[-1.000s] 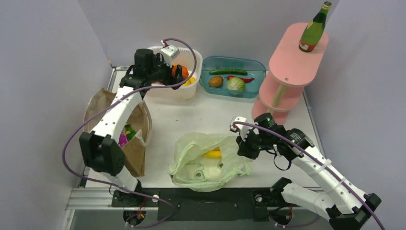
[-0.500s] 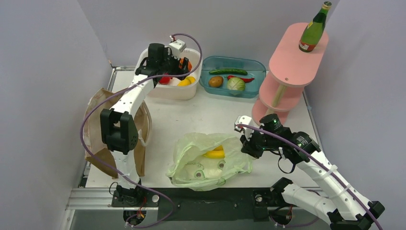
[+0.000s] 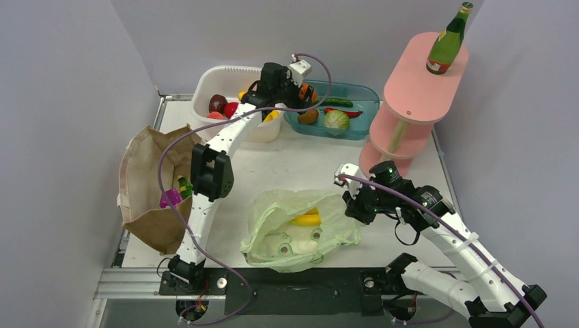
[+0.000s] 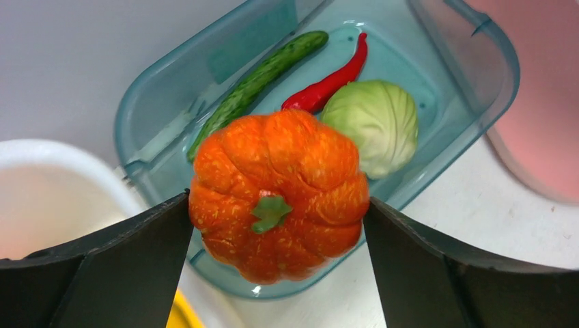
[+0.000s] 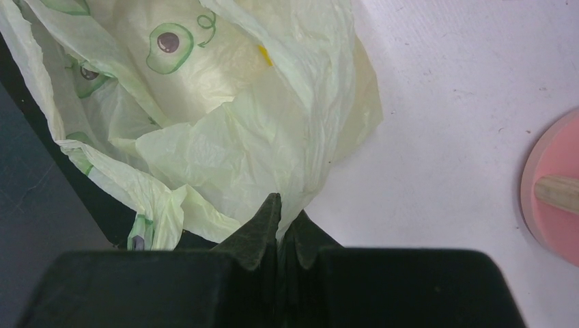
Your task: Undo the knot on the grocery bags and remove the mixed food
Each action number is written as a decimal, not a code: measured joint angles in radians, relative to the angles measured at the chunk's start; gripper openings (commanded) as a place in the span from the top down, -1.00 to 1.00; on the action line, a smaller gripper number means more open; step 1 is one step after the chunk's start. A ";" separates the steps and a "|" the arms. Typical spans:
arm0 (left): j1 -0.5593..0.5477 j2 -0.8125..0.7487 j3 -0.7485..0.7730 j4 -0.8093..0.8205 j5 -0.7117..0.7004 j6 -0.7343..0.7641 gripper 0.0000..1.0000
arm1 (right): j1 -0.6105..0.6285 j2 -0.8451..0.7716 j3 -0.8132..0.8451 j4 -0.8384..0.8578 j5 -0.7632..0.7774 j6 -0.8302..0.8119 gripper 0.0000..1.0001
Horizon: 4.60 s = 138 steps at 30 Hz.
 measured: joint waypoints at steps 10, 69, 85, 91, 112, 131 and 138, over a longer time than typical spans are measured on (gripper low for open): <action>-0.014 0.132 0.133 0.018 -0.003 0.029 -0.94 | -0.007 0.024 0.000 0.000 0.002 -0.012 1.00; -0.793 -1.023 -1.758 0.312 -0.539 1.291 -0.94 | -0.015 0.111 0.036 0.075 -0.368 0.253 1.00; -0.711 -0.872 -1.678 0.442 -0.640 1.417 -0.76 | -0.015 0.098 0.036 0.059 -0.375 0.230 1.00; -0.614 -0.789 -1.646 0.457 -0.618 1.475 -0.39 | -0.015 0.093 0.036 0.056 -0.375 0.221 1.00; -0.518 -1.138 -1.440 -0.084 -0.130 1.323 1.00 | -0.042 0.087 0.036 0.036 -0.193 0.159 1.00; -0.535 -1.190 -1.143 -1.036 0.124 1.333 1.00 | -0.212 0.159 0.143 0.090 -0.159 0.167 1.00; -0.525 -1.196 -0.946 -1.028 0.212 1.122 1.00 | -0.215 0.182 0.105 0.091 -0.185 0.157 1.00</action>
